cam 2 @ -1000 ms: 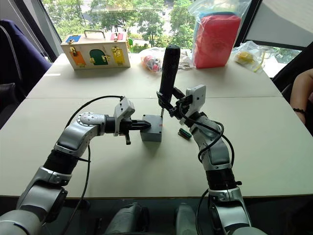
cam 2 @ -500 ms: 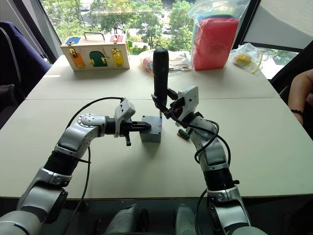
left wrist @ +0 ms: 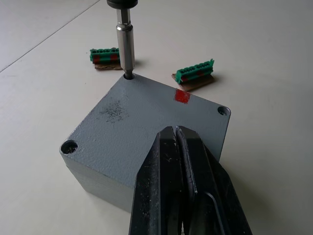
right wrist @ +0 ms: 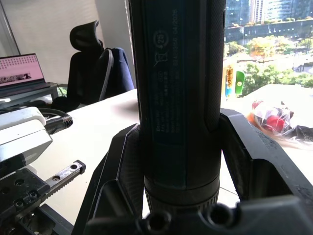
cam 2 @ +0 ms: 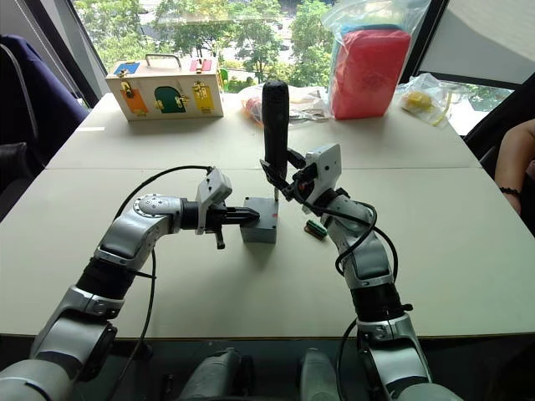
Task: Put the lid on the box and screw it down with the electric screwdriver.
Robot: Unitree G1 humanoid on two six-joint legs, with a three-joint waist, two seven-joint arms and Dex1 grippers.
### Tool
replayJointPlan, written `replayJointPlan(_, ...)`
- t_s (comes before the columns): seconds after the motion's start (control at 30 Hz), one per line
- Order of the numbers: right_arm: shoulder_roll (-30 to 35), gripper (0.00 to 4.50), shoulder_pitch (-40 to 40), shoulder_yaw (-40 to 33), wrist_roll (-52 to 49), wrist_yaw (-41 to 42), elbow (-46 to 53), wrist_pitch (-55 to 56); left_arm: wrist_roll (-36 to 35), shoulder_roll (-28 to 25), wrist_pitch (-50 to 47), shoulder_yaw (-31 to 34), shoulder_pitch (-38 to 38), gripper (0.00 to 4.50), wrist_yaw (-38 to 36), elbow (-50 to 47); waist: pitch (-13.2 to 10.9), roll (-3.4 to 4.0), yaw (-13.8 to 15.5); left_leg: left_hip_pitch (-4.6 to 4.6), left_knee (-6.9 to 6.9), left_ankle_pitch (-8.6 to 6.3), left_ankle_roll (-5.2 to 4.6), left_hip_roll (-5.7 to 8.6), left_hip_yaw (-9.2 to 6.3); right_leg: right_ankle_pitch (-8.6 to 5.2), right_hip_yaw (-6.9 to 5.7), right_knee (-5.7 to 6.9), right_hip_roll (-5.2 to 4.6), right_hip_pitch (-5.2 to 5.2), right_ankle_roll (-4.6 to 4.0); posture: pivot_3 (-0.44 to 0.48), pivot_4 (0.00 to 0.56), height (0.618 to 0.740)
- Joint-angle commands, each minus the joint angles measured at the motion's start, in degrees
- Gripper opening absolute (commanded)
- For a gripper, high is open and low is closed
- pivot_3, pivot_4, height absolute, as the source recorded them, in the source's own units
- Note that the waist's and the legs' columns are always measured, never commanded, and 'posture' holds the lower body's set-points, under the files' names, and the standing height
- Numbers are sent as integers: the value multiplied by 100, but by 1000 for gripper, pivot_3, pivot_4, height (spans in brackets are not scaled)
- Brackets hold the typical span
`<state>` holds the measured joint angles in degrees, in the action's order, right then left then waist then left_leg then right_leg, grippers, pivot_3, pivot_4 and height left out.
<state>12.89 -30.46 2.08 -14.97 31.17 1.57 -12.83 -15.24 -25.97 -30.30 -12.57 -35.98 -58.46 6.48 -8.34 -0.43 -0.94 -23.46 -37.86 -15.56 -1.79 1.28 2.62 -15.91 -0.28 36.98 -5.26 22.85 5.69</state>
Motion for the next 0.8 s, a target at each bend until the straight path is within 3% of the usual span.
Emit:
replayJointPlan(0.03,277,1865,-689,-421,-555,109,658,-458,-52,-59,1,123,75,0,12,-94,-13,14,1,-5,1,0,0,0,0,0,0,0,0,6,0,0,150,740)
replayJointPlan(0.27,521,1865,-1574,-971,-1171,14,343,-1038,-364,208,-76,543,-260,0,186,172,-15,16,3,-73,-1,7,6,6,-1,2,-6,10,-3,73,2,0,150,740)
replayJointPlan(0.4,637,1865,-1896,-1565,-1840,-716,312,-2424,-602,178,-326,760,-382,0,202,-144,-17,13,14,-80,-6,8,6,6,-2,2,-8,13,-4,75,3,0,150,740)
replayJointPlan(0.53,1550,1865,-2094,-1965,-2123,-1111,204,-4078,-729,-360,-552,607,-189,0,-163,-1160,-22,18,16,-100,-6,8,5,8,-2,2,-8,10,-10,90,3,0,150,740)
replayJointPlan(0.67,2763,1865,-1935,-1697,-2148,-893,-460,-6059,-1036,-1019,-919,400,122,0,-702,-2096,-27,26,12,-105,1,7,4,14,-1,1,-7,-5,-20,92,1,0,150,740)
replayJointPlan(0.8,3407,1865,-1744,-1358,-2201,-558,-971,-7433,-891,-1311,-820,158,76,0,-872,-2275,-32,34,-2,-103,4,4,-1,13,-1,-4,-7,-13,-21,89,-10,0,150,740)
